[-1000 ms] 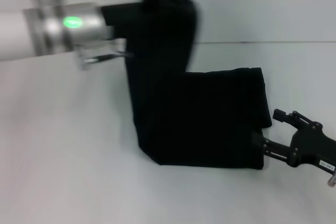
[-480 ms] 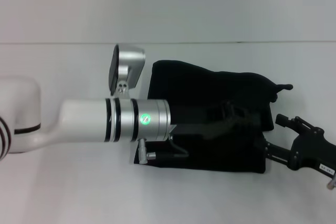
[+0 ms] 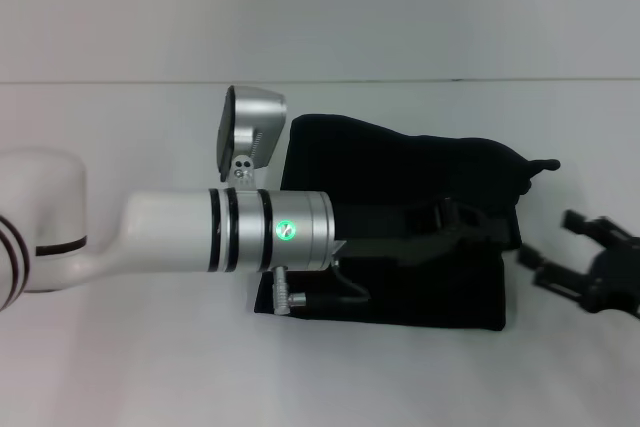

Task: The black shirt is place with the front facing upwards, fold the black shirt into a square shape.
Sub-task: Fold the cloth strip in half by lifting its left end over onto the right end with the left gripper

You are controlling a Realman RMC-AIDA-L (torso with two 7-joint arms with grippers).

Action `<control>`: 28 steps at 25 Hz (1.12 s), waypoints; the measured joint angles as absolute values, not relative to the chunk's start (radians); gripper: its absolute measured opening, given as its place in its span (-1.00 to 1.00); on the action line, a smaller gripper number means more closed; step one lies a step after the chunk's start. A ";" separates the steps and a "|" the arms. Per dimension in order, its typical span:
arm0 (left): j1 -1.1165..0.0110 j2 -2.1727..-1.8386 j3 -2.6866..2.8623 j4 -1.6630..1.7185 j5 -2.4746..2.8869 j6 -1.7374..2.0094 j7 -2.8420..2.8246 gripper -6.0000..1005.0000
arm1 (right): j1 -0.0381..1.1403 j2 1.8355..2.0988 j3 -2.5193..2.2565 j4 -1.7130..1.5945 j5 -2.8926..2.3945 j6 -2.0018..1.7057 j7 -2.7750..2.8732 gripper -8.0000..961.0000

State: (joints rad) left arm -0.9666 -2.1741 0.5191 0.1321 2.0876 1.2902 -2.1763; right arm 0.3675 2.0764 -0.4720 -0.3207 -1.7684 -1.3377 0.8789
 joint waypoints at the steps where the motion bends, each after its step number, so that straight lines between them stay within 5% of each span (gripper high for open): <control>1: -0.972 -2.174 0.518 0.130 2.088 1.288 -2.171 -0.63 | 0.352 2.073 -0.439 -0.322 -1.769 -1.339 0.876 0.93; 18: -1.003 -2.176 0.686 0.094 2.098 1.276 -2.138 -0.57 | 0.308 2.086 -0.060 -0.338 -1.769 -1.333 0.869 0.93; 24: -1.002 -2.174 0.687 0.148 2.090 1.471 -2.031 -0.09 | 0.344 2.088 -0.043 -0.333 -1.770 -1.336 0.951 0.93; 28: -0.959 -2.169 0.686 0.242 2.089 1.579 -1.888 0.28 | 0.373 2.066 -0.072 -0.356 -1.812 -1.329 1.208 0.93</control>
State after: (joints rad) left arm -0.9588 -2.1689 0.6858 0.2421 2.0887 1.5789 -1.8878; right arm 0.3729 2.0659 -0.0723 -0.3560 -1.8118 -1.3285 1.2078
